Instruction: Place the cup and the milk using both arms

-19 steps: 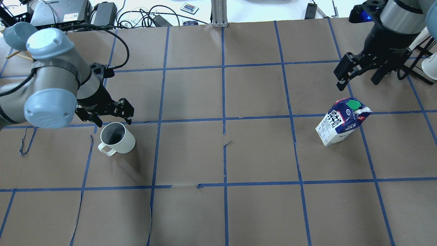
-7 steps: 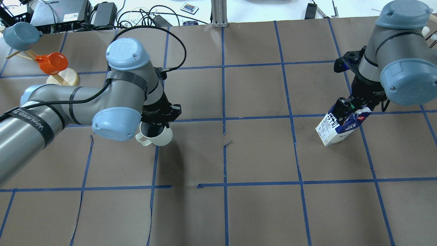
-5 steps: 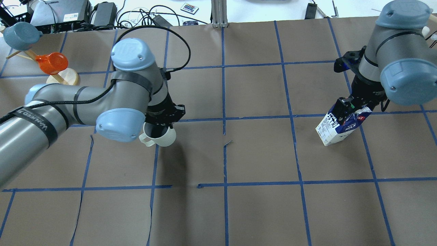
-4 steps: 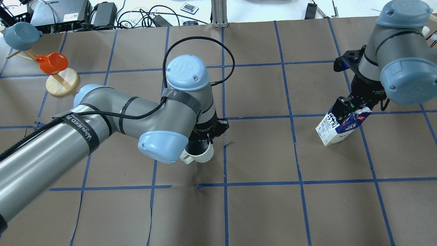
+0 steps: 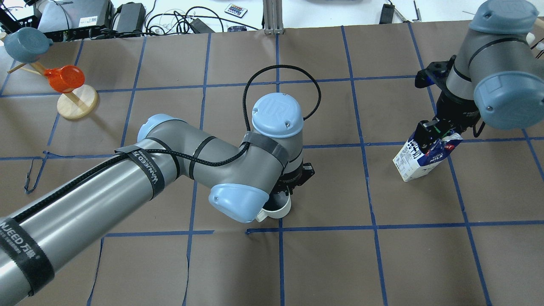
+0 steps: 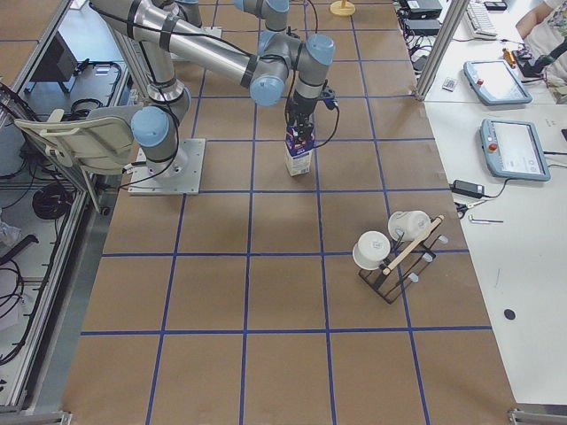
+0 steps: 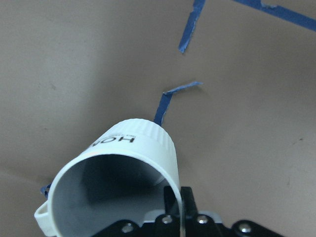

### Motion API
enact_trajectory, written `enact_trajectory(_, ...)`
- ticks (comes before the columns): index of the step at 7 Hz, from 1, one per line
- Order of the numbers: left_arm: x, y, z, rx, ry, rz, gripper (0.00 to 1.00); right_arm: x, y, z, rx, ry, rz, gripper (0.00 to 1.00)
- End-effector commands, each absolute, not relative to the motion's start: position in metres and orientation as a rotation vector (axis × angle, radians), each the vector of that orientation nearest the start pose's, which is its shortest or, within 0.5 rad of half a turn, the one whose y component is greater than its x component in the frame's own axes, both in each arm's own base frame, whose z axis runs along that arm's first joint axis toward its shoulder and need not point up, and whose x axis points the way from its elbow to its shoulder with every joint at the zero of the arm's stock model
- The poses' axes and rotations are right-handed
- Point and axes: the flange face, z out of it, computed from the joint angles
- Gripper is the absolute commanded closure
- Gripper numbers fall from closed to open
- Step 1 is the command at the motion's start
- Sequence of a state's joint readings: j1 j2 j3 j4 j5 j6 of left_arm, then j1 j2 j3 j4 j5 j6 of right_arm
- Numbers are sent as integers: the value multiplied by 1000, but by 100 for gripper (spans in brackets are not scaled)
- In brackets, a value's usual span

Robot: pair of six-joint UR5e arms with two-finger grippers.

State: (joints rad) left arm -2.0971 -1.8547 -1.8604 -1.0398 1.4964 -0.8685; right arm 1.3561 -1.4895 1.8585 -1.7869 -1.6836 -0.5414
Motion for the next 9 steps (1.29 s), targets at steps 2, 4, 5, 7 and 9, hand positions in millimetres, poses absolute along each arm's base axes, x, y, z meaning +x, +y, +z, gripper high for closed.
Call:
enact_trajectory(2, -399, -425, 319, -597, 3191, -37, 0, 16, -503, 340, -530, 3139, 265, 73)
enact_trajectory(4, -343, -480, 415, -530, 3135, -91, 0, 15, -509, 355, -525, 3155, 226, 97)
enact_trajectory(5, -310, -476, 468, -390, 3129, -43, 0, 17, -513, 370, -512, 3163, 195, 100)
enact_trajectory(7, -250, -456, 534, -151, 3165, -113, 0, 38, -518, 391, -267, 3048, 163, 100)
enact_trajectory(9, -138, -477, 555, 18, 3142, -128, 0, 100, -512, 390, -26, 2972, 185, 100)
